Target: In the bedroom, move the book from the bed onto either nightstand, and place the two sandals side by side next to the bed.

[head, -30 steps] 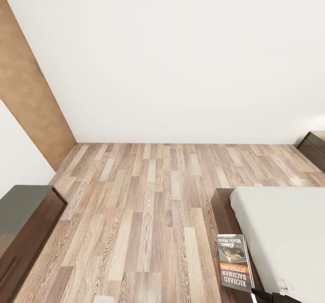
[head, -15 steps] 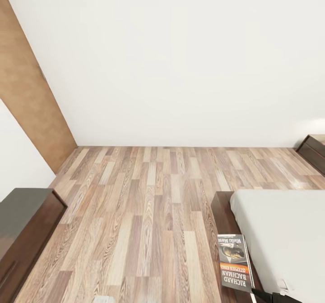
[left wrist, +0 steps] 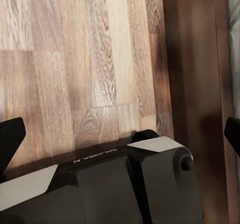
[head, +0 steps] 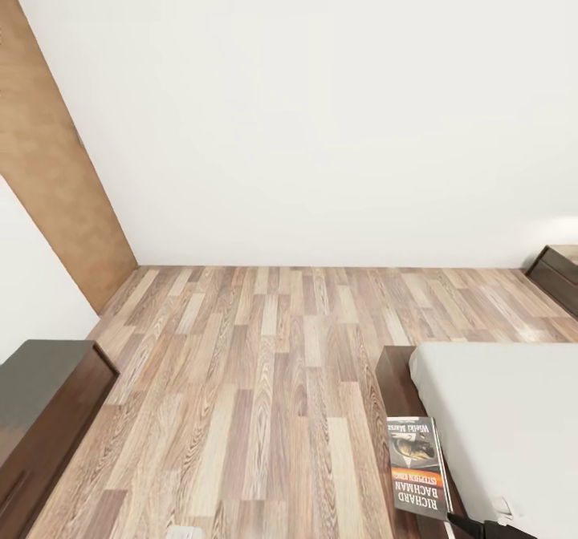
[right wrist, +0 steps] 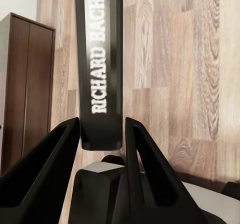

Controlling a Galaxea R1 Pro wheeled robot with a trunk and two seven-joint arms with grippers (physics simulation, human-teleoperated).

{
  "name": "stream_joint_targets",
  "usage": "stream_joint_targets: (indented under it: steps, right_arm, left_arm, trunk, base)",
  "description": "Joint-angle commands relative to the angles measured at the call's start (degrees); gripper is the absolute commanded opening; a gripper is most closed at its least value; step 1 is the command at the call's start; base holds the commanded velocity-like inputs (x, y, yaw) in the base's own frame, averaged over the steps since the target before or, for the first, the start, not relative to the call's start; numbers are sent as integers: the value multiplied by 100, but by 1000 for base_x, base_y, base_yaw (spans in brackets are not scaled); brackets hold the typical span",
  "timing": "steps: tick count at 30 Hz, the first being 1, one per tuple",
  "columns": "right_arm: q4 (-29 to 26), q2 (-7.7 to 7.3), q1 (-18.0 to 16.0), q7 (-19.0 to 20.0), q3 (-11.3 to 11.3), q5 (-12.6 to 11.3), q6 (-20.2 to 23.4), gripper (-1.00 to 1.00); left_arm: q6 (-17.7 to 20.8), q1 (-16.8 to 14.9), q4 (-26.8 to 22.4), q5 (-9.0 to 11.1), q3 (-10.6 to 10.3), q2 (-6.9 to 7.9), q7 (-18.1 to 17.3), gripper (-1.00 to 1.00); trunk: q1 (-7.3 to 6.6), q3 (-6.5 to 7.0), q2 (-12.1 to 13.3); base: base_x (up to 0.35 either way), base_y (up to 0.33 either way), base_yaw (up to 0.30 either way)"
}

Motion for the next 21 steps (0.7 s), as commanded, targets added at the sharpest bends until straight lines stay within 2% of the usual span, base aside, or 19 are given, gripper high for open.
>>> stream_joint_targets:
  steps: [1,21]
  right_arm:
    - [3,-1,-4,13,44,-39,-14,-100]
    - [3,-1,-4,13,45,-39,-14,-100]
  left_arm:
    - [-36,-4,5,-61,42,1,-12,100]
    - [-36,-4,5,-62,42,1,-12,100]
  trunk:
    - [2,1,-8]
    - [2,191,-8]
  base:
    - [0,0,0]
    - [0,0,0]
